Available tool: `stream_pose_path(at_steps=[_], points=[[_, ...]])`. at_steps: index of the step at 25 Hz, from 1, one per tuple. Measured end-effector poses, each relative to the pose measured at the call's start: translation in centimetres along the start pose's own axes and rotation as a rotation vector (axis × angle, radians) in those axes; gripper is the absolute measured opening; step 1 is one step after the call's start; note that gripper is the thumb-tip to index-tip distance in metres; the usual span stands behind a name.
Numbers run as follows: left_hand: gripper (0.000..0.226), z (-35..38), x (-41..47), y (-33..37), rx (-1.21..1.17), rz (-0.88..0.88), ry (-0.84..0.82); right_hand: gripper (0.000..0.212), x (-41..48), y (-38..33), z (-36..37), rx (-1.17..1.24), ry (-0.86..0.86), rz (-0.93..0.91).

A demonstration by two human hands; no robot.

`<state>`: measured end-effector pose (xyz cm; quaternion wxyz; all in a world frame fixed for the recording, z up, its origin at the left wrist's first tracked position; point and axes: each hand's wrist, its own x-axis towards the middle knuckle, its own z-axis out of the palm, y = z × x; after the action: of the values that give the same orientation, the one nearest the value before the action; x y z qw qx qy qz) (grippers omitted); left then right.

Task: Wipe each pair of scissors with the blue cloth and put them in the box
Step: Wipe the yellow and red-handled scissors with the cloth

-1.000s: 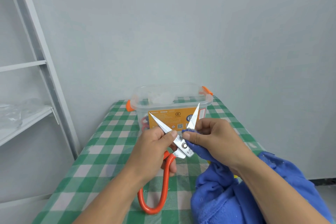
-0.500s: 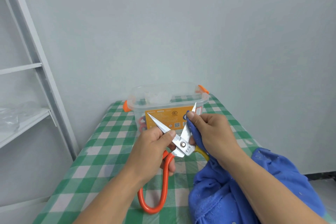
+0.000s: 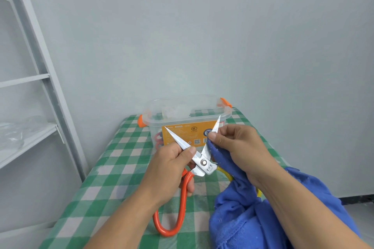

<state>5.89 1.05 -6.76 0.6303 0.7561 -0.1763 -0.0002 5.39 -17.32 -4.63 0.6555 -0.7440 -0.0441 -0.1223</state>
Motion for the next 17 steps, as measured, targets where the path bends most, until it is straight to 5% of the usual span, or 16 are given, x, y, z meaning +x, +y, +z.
stream_pose_path(at_steps=[8,13,17], points=[[0.030,0.1,-0.2,0.3,0.004,0.025,0.002,0.060,0.0,-0.5,0.7,-0.073,0.042,-0.037],[0.030,0.1,0.1,0.1,0.003,0.007,-0.004,0.022,0.2,0.2,-0.7,0.086,-0.033,0.014],[0.030,0.0,0.1,0.1,0.013,0.012,-0.002,0.016,0.8,0.2,-0.9,0.127,-0.048,0.061]])
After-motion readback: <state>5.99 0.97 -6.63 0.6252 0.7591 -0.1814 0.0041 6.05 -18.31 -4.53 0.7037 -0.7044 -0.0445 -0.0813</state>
